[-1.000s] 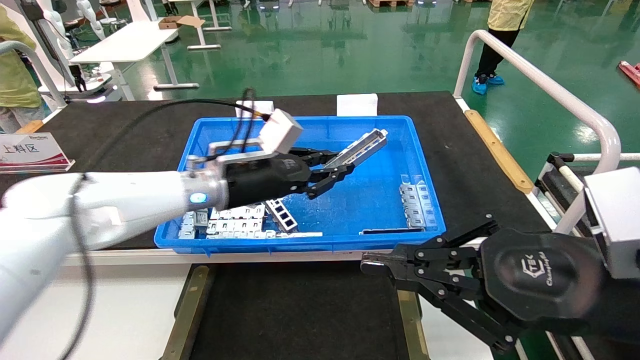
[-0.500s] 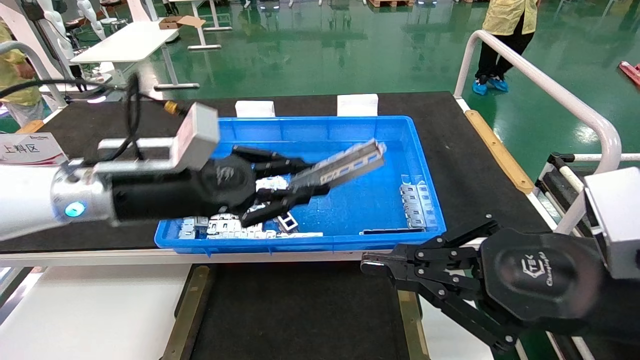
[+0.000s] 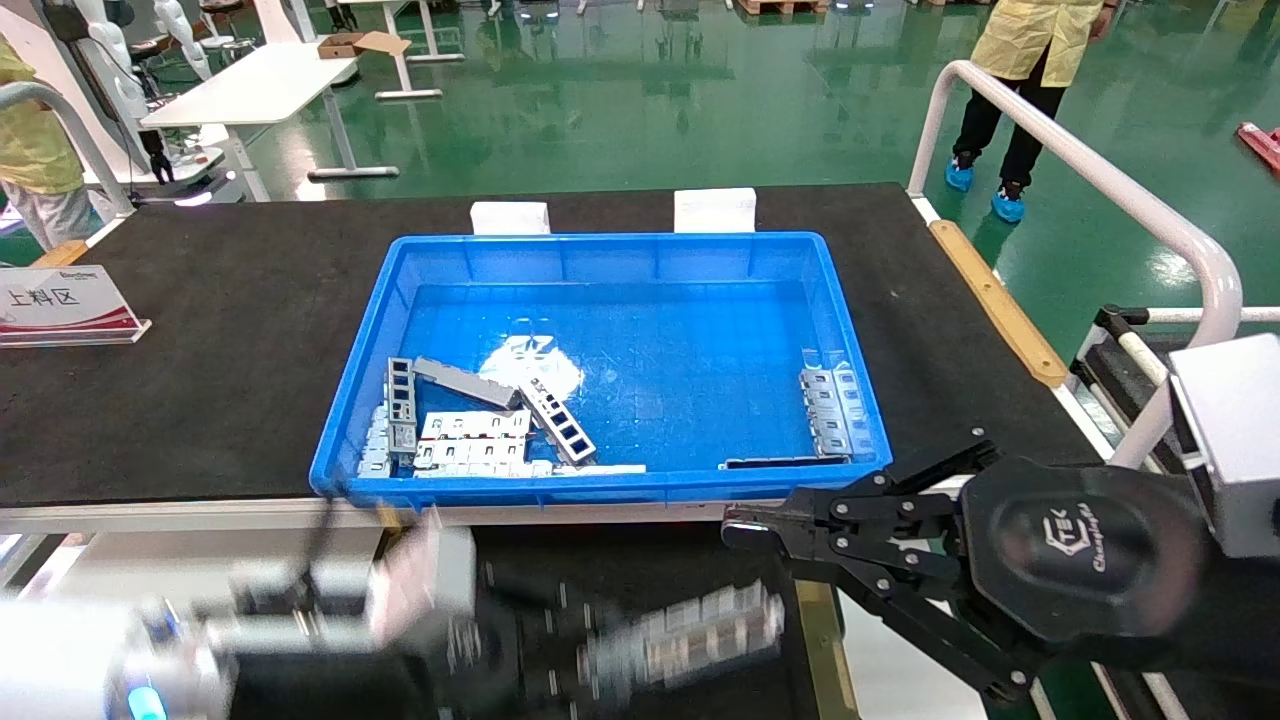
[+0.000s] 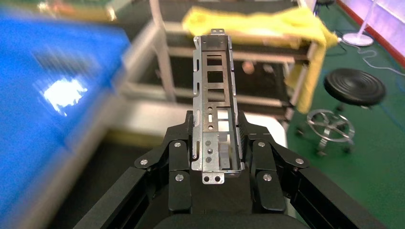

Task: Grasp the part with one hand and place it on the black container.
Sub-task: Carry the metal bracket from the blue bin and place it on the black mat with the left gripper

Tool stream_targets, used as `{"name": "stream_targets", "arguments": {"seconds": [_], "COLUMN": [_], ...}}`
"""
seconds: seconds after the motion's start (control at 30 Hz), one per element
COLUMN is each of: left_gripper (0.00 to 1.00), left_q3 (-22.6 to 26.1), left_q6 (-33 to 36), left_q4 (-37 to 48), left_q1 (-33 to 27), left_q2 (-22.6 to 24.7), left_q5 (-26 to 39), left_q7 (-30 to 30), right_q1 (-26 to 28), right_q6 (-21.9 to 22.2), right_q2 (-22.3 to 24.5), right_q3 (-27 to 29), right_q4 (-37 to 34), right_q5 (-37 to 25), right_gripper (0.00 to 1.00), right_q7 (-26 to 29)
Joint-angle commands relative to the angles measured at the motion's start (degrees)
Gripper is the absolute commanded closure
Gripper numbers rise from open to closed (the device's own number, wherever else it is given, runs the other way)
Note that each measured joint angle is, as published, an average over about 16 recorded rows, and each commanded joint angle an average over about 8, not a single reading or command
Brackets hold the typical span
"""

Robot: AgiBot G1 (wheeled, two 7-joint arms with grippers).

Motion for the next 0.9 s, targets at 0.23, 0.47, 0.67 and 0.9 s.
{"name": "stream_targets", "arguments": {"seconds": [0.23,0.47,0.67,0.9], "left_gripper": [1.0,1.0,1.0,1.0], "left_q3": [3.2,4.2,4.6,4.0], "left_q6": [-13.1,-24.4,-33.7,-45.8], "left_q4": [-4.4,-2.9,-1.5,0.8], "left_q1": [12.1,18.2,20.0,21.2], "left_q2": [-0.8,1.9,5.5,11.5], "left_q5": [-0.7,-5.5,-7.1,-8.6], "left_q7": [-5.8,-15.1,-19.4,-22.5], "right_q1": [0.0,0.0,0.0,0.0], "right_q6": [0.0,0.0,0.0,0.0], "right_q2": [0.0,0.0,0.0,0.0], "right_q3": [0.0,0.0,0.0,0.0], "right_q4": [0.0,0.0,0.0,0.0], "right_q5": [0.0,0.0,0.0,0.0], "right_gripper": [1.0,1.0,1.0,1.0], "right_q7": [0.0,0.0,0.0,0.0]}}
